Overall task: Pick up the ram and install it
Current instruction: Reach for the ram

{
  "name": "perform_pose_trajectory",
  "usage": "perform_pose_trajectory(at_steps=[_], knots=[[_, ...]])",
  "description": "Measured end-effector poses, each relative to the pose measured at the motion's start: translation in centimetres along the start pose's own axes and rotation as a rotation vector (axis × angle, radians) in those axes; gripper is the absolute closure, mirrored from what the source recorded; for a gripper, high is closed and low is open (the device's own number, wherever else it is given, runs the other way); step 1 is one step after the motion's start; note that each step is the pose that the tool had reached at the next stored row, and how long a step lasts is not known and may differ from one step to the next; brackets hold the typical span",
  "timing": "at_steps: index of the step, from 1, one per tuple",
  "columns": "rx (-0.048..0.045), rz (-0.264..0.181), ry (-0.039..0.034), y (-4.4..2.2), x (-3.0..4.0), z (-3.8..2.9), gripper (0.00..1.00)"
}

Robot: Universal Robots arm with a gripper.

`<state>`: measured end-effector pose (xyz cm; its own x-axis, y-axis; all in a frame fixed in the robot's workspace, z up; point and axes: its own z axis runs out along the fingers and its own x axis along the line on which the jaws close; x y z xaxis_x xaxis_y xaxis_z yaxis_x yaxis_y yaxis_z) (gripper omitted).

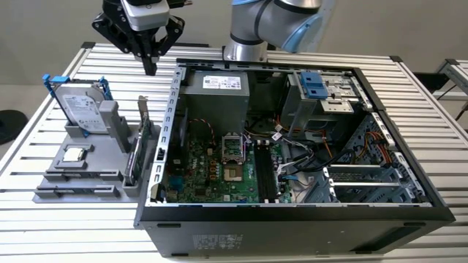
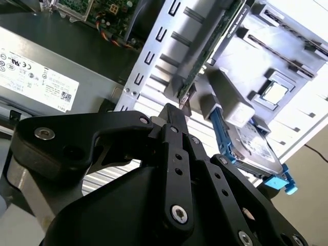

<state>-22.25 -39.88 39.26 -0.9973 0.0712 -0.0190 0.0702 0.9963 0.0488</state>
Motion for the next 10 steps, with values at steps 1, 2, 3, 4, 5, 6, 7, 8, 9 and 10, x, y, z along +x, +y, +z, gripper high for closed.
perform_pose_trajectory(at_steps=[1,2,3,4,5,6,7,8,9,10], knots=[[0.0,0.0,0.0,-0.01,0.08,0.0,1.0],[0.0,0.0,0.0,-0.01,0.16,0.0,1.0],[0.0,0.0,0.0,-0.02,0.23,-0.01,1.0],[0.0,0.0,0.0,-0.02,0.32,-0.01,1.0],[0.0,0.0,0.0,-0.03,0.4,-0.01,1.0],[0.0,0.0,0.0,-0.03,0.48,-0.01,1.0],[0.0,0.0,0.0,-0.04,0.55,-0.01,1.0],[0.0001,0.0,0.0,-0.04,0.62,-0.02,1.0],[0.0,0.0,0.0,-0.05,0.69,-0.02,1.0],[0.0,0.0,0.0,-0.06,0.77,-0.02,1.0]])
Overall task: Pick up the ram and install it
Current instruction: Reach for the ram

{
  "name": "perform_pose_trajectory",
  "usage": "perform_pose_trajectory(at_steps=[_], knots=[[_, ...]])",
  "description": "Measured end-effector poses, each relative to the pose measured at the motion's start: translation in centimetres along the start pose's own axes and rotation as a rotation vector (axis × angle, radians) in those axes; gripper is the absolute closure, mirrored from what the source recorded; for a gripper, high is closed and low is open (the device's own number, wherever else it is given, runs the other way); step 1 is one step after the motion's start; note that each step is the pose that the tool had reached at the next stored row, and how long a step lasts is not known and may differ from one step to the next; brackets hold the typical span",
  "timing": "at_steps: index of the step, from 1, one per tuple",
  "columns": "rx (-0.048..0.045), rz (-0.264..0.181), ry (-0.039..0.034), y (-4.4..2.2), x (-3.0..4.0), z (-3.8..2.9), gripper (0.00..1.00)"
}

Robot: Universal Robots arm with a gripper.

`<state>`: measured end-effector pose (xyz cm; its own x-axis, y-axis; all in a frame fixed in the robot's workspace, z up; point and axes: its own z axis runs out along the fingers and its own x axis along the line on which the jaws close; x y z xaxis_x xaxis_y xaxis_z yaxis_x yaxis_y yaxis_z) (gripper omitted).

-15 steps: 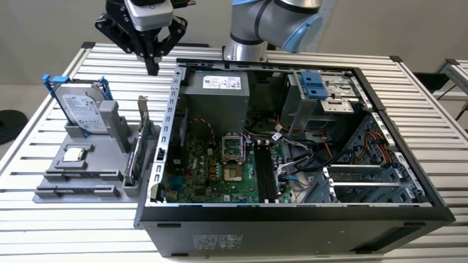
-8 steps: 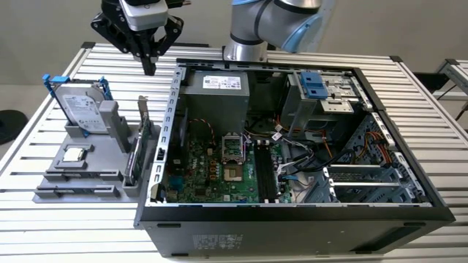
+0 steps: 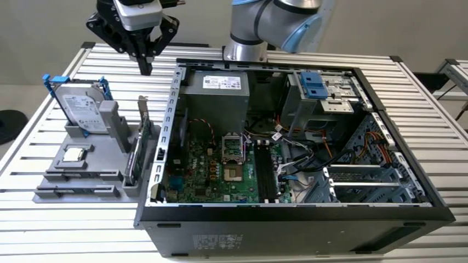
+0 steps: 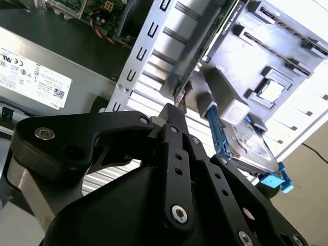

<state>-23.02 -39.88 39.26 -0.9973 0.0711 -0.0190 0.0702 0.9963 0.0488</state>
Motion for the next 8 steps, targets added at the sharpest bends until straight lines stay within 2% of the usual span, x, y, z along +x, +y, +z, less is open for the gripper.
perform_pose_trajectory(at_steps=[8], knots=[[0.0,0.0,0.0,-0.05,0.7,-0.02,1.0]])
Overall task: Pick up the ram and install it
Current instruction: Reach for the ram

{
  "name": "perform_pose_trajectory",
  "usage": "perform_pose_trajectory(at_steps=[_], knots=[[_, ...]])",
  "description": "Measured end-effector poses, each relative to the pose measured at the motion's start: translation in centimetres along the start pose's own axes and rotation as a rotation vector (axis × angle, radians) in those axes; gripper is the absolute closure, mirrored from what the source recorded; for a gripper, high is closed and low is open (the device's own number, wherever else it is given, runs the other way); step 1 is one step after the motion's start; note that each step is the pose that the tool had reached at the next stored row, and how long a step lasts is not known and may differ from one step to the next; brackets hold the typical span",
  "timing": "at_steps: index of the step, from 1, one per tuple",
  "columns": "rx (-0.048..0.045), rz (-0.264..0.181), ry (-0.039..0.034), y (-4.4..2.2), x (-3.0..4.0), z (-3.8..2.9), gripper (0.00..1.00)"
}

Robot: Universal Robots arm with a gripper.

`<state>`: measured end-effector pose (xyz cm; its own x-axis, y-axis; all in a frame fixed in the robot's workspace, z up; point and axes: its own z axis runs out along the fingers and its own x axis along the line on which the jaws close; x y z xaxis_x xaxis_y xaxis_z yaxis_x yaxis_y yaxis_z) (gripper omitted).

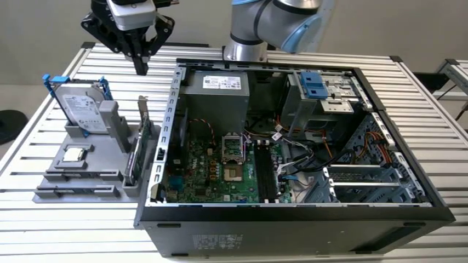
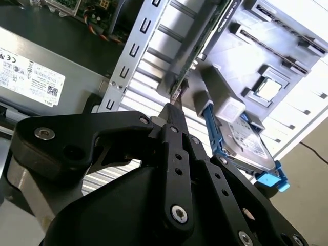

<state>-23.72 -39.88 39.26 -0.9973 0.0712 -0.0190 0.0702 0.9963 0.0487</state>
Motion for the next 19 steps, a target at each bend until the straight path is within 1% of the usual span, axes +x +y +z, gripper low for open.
perform_pose_trajectory(at_steps=[7,19], knots=[[0.0,0.0,0.0,-0.04,0.64,-0.02,1.0],[0.0,0.0,0.0,-0.14,2.0,-0.04,1.0]])
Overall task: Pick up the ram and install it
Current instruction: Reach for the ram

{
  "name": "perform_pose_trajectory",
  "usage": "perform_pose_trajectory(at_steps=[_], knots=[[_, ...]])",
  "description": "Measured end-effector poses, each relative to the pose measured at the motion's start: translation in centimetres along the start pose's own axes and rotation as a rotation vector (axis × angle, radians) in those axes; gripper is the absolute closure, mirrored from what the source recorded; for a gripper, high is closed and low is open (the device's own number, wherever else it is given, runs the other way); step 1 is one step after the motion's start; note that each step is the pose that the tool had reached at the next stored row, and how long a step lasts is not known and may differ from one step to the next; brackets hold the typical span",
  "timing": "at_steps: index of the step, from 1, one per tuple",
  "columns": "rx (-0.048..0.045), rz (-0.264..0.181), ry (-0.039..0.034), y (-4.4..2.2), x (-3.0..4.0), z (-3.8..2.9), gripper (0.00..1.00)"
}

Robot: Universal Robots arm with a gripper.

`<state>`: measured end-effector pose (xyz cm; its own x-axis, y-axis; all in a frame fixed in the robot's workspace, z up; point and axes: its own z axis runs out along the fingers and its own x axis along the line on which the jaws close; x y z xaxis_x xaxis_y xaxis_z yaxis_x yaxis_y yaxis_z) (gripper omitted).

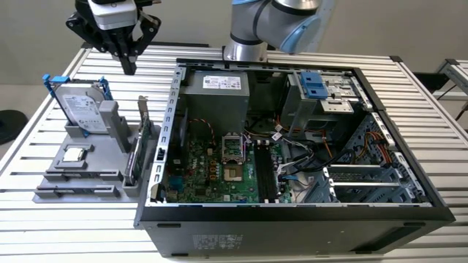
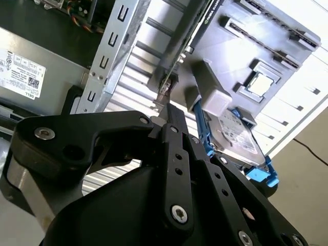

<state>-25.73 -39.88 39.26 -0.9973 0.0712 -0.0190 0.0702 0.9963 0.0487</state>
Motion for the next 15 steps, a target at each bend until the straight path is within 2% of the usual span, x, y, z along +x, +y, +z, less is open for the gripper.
perform_pose_trajectory(at_steps=[6,15], knots=[[0.0,0.0,0.0,-0.04,0.58,-0.01,1.0],[0.0,0.0,0.0,-0.06,0.92,-0.02,1.0]])
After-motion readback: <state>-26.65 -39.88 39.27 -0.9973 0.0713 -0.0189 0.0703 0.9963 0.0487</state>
